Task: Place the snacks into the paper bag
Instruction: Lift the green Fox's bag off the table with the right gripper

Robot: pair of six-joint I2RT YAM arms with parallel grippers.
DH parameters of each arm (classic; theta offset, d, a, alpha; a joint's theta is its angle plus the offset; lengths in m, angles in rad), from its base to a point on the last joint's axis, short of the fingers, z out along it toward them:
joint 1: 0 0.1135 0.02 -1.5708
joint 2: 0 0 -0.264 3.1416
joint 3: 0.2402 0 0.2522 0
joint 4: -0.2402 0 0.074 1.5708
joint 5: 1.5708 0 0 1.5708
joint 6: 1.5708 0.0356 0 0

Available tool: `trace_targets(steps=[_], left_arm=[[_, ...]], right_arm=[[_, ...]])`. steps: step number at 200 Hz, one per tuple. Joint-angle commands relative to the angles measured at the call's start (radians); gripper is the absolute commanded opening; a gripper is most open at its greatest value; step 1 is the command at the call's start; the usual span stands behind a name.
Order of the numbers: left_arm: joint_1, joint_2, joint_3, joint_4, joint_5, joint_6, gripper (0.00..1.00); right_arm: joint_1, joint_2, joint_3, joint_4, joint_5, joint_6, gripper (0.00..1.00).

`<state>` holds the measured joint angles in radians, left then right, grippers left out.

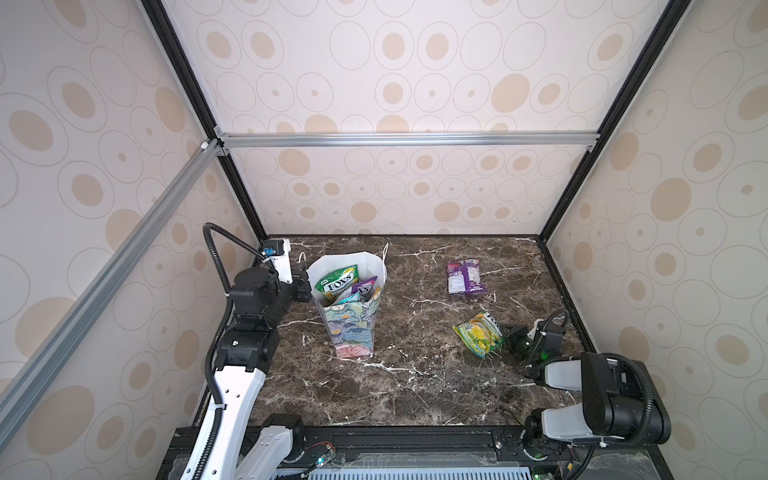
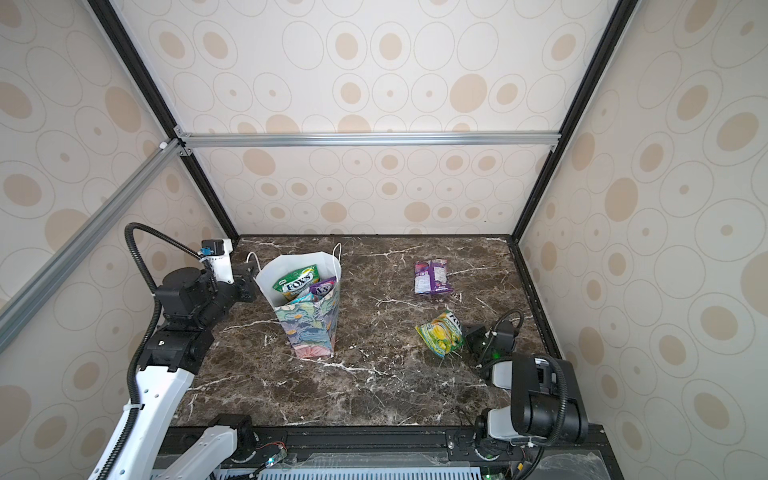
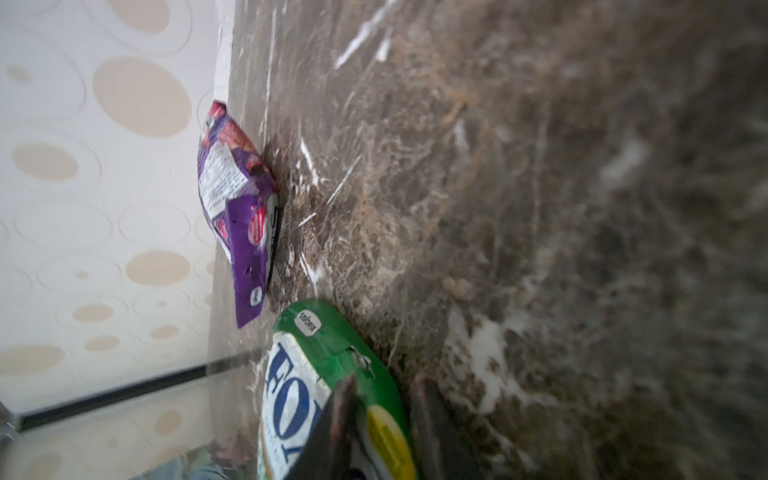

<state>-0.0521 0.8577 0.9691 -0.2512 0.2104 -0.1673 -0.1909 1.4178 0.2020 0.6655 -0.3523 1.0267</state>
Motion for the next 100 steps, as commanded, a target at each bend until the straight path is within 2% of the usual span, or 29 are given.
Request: trace_targets(steps=[1,8,44,100], left_arm=[[0.003,-0.016,0.014,0.026,0.000,0.003,0.06],[0.004,-0.016,0.014,0.026,0.000,0.003,0.06],[0.004,-0.017,0.014,0.026,-0.003,0.003,0.06],[0.005,-0.020,0.013,0.026,0.001,0.004,0.06]], right_arm=[[0.006,-0.003,0.009,-0.047,0.019,-0.011,0.07],[0.005,-0.008,0.019,-0.059,0.014,-0.021,0.00],[0.007,-0.071,0.077,-0.148,-0.014,-0.067,0.00],[0.019,-0.253,0.170,-0.368,-0.030,-0.162,0.00]])
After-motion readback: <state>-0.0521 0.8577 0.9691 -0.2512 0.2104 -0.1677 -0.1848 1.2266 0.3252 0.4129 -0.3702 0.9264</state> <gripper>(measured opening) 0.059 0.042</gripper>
